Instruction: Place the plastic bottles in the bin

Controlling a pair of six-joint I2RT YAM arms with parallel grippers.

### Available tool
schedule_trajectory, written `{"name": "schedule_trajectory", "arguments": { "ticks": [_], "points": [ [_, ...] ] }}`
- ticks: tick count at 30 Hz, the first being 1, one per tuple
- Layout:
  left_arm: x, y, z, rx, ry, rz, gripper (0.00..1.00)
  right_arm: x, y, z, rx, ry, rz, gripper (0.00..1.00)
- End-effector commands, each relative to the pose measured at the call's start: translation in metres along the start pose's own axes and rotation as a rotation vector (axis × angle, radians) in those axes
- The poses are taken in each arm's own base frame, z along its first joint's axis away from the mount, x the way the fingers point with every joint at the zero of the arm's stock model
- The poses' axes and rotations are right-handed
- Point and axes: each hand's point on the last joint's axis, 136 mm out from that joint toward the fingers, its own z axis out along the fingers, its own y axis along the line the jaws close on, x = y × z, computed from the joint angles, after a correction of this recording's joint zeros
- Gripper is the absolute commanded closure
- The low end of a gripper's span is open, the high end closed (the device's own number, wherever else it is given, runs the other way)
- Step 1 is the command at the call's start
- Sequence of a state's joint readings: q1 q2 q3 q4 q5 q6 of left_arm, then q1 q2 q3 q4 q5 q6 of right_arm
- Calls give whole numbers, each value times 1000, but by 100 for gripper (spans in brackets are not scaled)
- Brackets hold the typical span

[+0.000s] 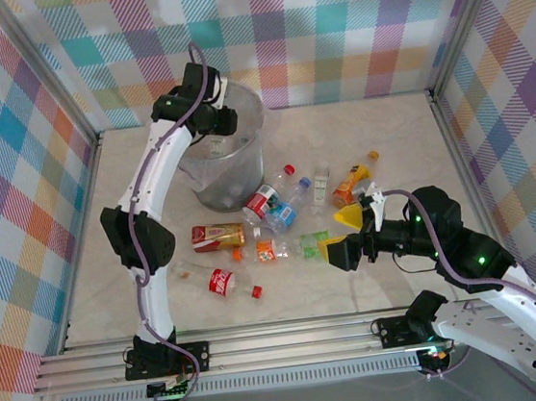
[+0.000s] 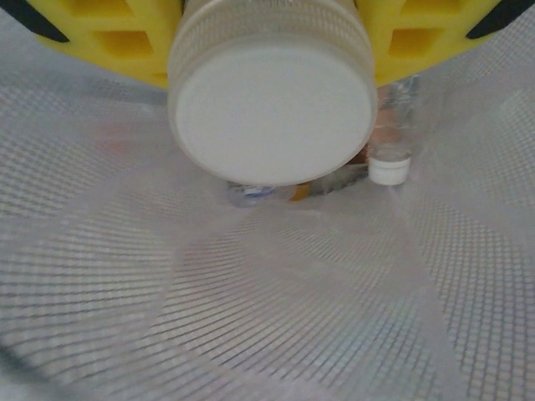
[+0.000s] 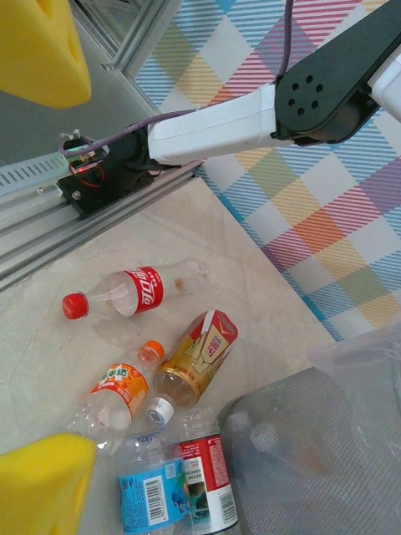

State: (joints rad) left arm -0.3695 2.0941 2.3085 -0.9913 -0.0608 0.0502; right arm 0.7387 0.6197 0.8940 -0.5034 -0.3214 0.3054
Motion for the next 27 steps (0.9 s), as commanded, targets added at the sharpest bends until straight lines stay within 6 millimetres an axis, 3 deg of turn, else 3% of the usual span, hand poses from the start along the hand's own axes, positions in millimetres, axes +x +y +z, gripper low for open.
{"name": "schedule_trajectory", "arguments": {
  "ticks": [1, 10, 17, 27],
  "points": [
    [11, 21, 5, -97, 54, 40, 63, -6, 1, -5, 6, -20, -4, 0],
    [40, 24, 26, -96, 175, 44, 62, -3, -1, -1, 6, -4, 14, 0],
    [53, 27, 42, -94, 228, 37, 54, -1, -5, 1, 28, 6, 22, 0],
    [48, 36, 32, -115, 208, -8, 36, 2, -20, 9, 90, 31, 54, 0]
  ]
}}
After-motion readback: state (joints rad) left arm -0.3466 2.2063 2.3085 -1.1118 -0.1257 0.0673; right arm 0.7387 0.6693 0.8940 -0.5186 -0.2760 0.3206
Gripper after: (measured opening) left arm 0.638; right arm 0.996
